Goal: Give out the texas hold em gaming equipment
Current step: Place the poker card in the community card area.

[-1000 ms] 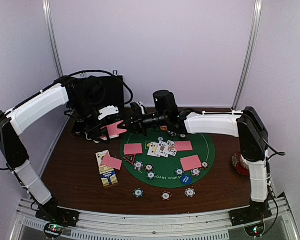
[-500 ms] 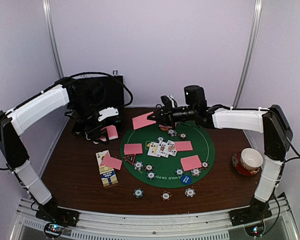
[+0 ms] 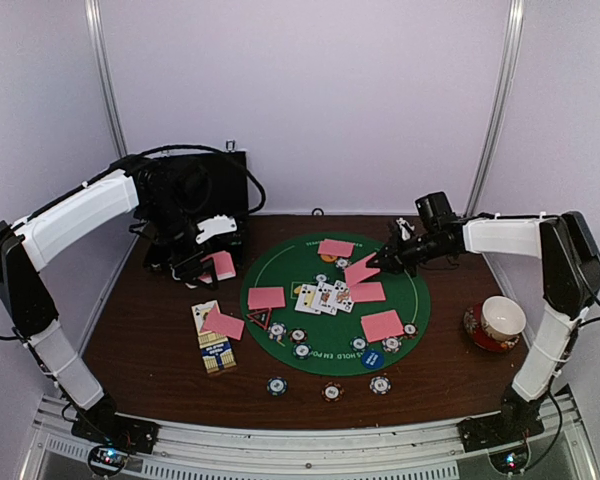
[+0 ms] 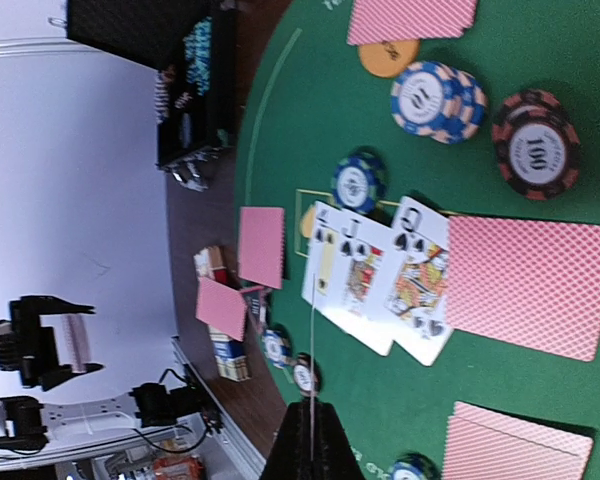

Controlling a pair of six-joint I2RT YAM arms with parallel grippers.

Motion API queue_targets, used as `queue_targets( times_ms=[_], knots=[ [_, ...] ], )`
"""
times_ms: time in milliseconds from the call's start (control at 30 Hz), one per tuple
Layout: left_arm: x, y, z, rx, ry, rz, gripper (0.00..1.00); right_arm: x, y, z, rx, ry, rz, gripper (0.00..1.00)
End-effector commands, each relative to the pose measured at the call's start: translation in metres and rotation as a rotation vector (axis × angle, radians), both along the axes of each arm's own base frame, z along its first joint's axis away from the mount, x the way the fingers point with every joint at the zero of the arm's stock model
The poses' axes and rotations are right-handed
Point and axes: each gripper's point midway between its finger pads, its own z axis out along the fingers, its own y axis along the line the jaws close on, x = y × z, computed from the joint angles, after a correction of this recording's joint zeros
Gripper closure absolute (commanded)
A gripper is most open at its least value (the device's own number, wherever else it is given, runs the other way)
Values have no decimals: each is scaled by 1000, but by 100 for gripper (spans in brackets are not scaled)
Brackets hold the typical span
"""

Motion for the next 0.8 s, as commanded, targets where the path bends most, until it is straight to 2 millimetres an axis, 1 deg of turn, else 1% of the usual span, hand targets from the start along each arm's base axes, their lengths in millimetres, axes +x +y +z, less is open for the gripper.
queue_targets(
  times_ms=[0, 100, 333, 367, 467, 567, 667, 767],
  knots=[
    [1, 2, 8, -25, -33, 1, 100, -8, -21, -54, -173, 27, 16, 100],
    [0, 3, 7, -22, -30, 1, 100, -3, -27, -68, -229, 15, 5, 100],
    [-4, 8, 4, -15, -22, 6, 100, 9, -39, -87, -333, -11, -9, 99],
    [-6, 9, 3, -12, -19, 7, 100, 10, -40, -90, -343, -10, -11, 96],
    [-7, 16, -2, -5, -13, 16, 100, 9, -42, -101, -364, 7, -9, 81],
    [-9, 24, -8, -1, -8, 30, 100, 9, -45, -105, -386, 6, -16, 68],
    [-11, 33, -17, 8, -4, 42, 100, 10, -47, -101, -400, -6, -22, 59],
    [-15, 40, -31, 34, -1, 37, 100, 13, -52, -87, -437, -39, -31, 47]
  ],
)
